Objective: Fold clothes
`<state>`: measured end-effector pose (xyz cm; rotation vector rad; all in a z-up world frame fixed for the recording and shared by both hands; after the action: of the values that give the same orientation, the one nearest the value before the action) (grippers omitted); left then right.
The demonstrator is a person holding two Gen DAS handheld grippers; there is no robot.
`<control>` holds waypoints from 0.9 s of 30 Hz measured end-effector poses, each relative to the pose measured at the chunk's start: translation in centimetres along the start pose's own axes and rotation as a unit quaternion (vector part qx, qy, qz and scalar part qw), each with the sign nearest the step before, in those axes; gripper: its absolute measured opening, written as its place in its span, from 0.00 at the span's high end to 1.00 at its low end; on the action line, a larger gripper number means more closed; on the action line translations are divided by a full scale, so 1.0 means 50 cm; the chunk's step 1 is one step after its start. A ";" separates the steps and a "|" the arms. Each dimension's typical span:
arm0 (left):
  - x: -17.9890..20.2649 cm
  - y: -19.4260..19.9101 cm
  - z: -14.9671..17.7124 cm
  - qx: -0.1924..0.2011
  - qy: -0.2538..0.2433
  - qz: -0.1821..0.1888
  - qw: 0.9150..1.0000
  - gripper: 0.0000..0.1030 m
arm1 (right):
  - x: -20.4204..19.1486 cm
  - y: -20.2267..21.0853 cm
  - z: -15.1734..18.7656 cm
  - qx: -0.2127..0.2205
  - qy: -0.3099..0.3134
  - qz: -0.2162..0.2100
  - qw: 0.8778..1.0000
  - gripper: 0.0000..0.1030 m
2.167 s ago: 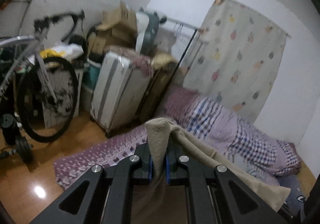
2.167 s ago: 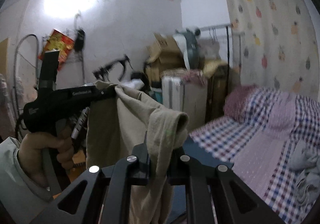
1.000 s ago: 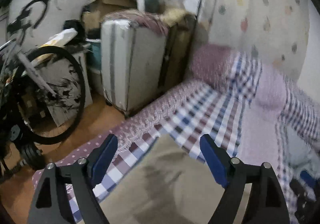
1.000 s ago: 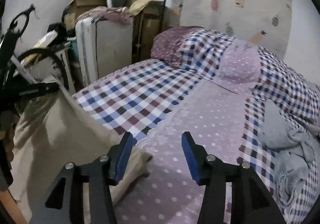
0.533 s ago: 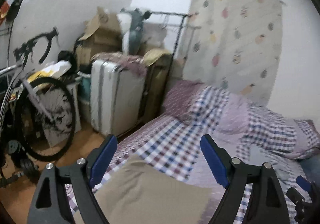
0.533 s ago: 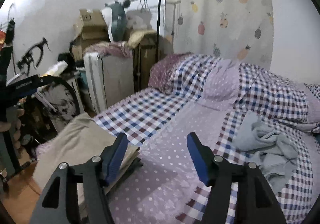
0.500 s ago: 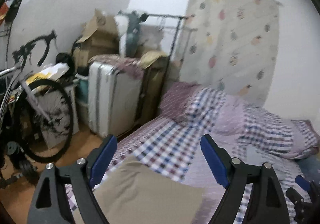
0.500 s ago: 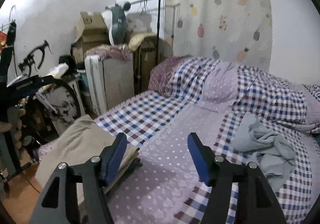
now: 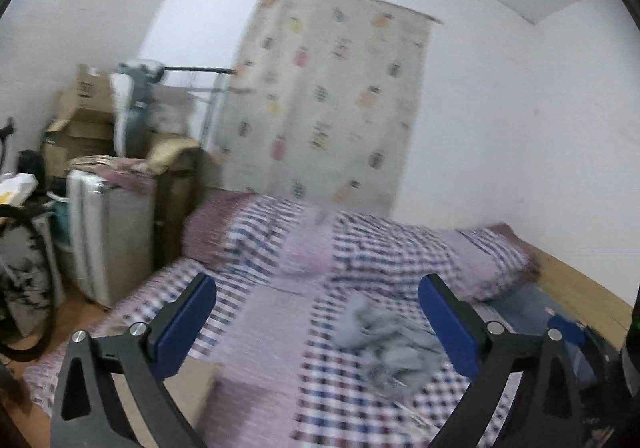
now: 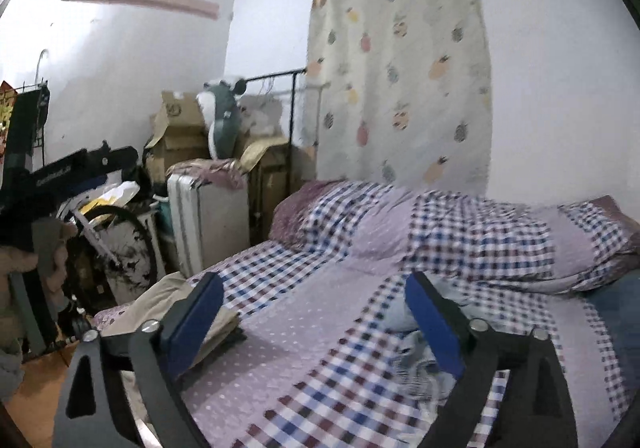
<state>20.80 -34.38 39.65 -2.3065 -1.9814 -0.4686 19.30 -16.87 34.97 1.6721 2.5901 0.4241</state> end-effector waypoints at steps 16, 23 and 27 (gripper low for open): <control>0.391 -0.162 0.191 -0.060 -0.032 0.105 0.992 0.01 | 0.480 0.106 0.136 -0.023 -0.096 0.123 0.987 0.01; 0.461 -0.281 0.358 -0.126 -0.018 0.112 0.985 0.01 | 0.603 0.060 0.248 -0.047 -0.127 0.149 0.979 0.01; 0.465 -0.359 0.462 -0.163 -0.020 0.100 0.981 0.01 | 0.648 -0.002 0.336 -0.084 -0.139 0.161 0.973 0.01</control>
<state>10.52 -3.49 21.32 -2.6905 -1.7741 -0.7866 8.41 15.71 22.73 1.9346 2.0361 0.3726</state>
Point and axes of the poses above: each gripper's, at about its wrist camera, not at the fingertips, and y roughly against the way its jaws point, x to its right, z to its underside, the point moved 7 cm from there along -y, roughly the way its jaws point, and after that the axes turned 13 degrees about z, right-handed, at the moved point
